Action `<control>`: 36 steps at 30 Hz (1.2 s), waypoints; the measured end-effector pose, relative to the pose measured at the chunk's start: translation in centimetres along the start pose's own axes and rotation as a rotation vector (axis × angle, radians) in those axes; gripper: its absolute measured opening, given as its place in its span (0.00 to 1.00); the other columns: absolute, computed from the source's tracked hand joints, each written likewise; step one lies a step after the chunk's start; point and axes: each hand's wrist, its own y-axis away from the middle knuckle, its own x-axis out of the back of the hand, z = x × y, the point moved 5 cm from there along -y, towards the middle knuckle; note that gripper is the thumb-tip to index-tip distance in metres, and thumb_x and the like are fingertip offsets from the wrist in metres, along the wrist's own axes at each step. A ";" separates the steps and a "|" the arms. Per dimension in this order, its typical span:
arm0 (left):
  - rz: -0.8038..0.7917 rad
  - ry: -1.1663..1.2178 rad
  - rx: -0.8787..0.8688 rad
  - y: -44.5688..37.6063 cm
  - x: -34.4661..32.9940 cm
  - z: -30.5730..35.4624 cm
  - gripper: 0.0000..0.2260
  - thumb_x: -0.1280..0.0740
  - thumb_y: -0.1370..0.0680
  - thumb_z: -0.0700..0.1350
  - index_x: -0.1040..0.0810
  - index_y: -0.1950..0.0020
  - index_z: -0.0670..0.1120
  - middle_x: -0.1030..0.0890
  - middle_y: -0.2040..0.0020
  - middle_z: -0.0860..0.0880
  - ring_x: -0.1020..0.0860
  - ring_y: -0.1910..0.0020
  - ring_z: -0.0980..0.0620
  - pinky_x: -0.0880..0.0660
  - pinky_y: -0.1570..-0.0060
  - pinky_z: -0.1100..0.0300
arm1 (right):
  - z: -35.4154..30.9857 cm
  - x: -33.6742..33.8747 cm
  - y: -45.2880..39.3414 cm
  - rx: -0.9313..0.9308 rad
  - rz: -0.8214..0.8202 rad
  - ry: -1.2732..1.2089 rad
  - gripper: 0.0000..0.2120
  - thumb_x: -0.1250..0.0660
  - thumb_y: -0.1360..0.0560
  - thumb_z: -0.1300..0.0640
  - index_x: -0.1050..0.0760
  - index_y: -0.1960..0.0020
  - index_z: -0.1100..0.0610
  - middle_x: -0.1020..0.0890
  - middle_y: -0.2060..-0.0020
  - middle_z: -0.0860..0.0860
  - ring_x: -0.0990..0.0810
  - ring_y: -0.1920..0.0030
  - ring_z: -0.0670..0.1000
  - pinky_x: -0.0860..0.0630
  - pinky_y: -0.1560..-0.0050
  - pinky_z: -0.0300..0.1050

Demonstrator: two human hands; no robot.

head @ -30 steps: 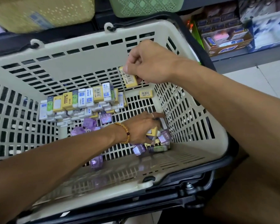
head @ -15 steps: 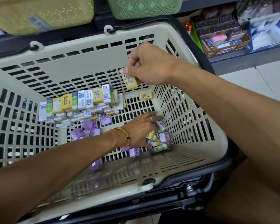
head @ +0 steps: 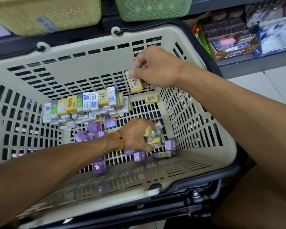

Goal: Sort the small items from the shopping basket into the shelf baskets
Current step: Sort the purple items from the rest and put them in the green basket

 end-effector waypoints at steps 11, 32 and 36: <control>0.241 1.305 0.503 12.1 6.9 -3.2 0.23 0.21 0.39 0.45 0.18 0.48 0.38 0.15 0.49 0.41 0.16 0.54 0.47 0.19 0.58 0.54 | -0.5 -2.4 -1.8 -0.114 -0.011 -0.275 0.07 0.29 0.24 0.54 0.22 0.54 0.58 0.18 0.65 0.51 0.20 0.68 0.42 0.22 0.63 0.40; 0.797 1.923 0.410 21.8 12.4 -6.8 0.26 0.22 0.39 0.43 0.20 0.42 0.39 0.19 0.48 0.36 0.22 0.56 0.45 0.22 0.70 0.62 | -10.7 -17.2 -6.4 0.001 -0.304 -0.470 0.15 0.41 0.18 0.50 0.20 0.42 0.56 0.18 0.45 0.55 0.17 0.63 0.47 0.19 0.63 0.44; 0.744 1.886 0.345 20.9 13.0 -6.6 0.11 0.27 0.34 0.45 0.14 0.54 0.43 0.18 0.50 0.40 0.21 0.55 0.45 0.20 0.60 0.57 | -11.8 -16.0 -3.5 0.136 -0.642 -0.538 0.16 0.33 0.25 0.41 0.23 0.39 0.42 0.17 0.59 0.48 0.20 0.64 0.47 0.30 0.72 0.37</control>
